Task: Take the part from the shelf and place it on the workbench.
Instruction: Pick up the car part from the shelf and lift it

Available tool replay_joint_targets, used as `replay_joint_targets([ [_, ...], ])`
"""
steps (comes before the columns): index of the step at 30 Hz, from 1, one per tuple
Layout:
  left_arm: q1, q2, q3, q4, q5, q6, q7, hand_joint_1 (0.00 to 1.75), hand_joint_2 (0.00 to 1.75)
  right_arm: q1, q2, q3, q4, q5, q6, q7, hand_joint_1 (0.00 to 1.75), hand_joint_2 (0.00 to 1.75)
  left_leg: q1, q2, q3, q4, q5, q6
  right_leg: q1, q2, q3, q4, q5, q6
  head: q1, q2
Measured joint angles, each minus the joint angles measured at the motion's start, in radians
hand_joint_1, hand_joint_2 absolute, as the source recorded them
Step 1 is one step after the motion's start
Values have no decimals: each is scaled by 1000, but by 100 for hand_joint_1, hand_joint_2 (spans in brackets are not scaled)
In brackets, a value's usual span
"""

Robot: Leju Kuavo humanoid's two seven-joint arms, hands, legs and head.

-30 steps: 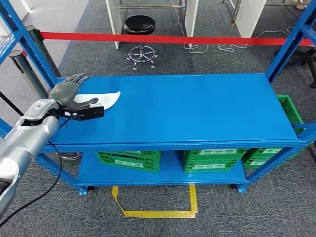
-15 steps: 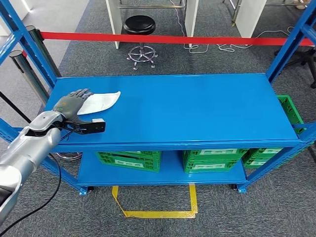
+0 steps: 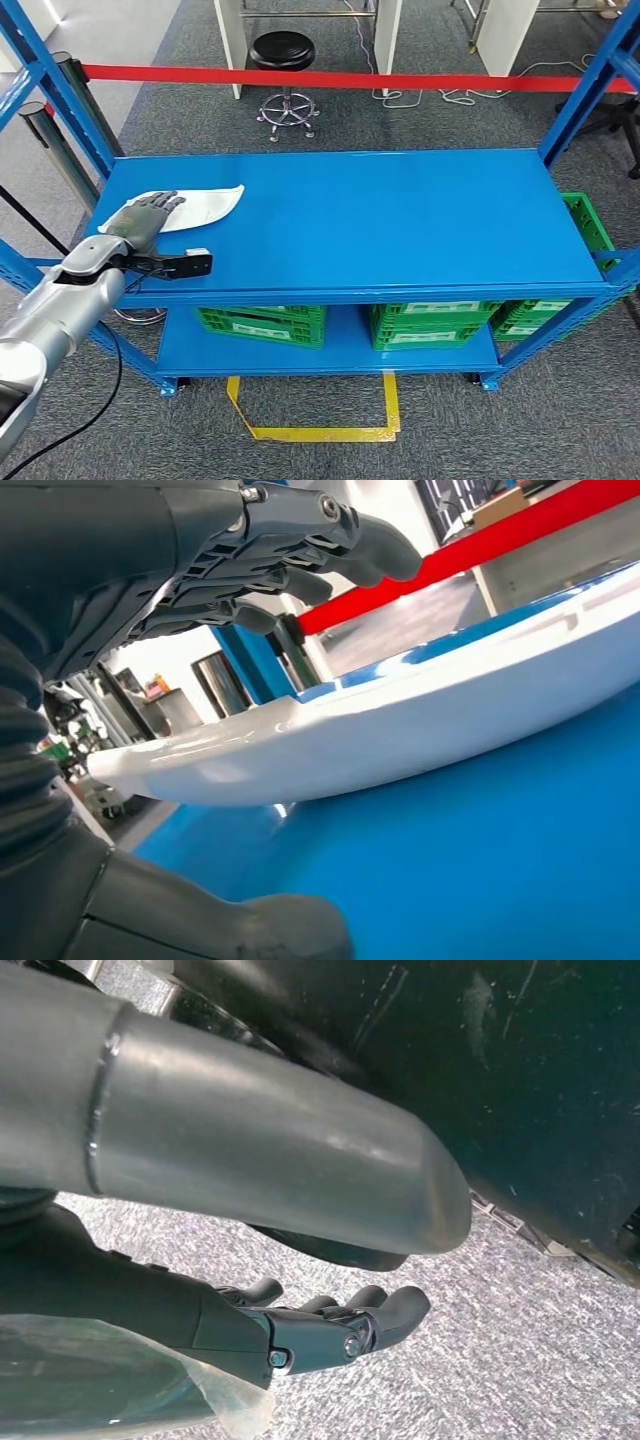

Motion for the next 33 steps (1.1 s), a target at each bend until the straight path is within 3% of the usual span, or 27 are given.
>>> replay_joint_targets([
  [7, 0, -7, -2, 3, -8, 7, 13, 0, 175, 0, 0, 0, 0, 0, -1, -1, 0, 0, 0, 0, 0, 0, 0, 0, 0, 0, 0, 0, 0, 0, 0, 0],
  [14, -2, -19, -16, 12, -102, 100, 128, 0, 175, 0, 1, 0, 0, -3, -20, 7, 0, 0, 0, 0, 0, 0, 0, 0, 0, 0, 0, 0, 0, 0, 0, 0],
  [21, -13, -41, -31, 31, -191, 87, 235, 0, 175, 0, 1, -1, 0, -6, -21, 24, 0, 0, 0, 0, 0, 0, 0, 0, 0, 0, 0, 0, 0, 0, 0, 0],
  [33, -28, -65, -34, 62, -207, 34, 274, 0, 175, 0, 2, -1, 0, -8, -25, 24, 0, 0, 0, 0, 0, 0, 0, 0, 0, 0, 0, 0, 0, 0, 0, 0],
])
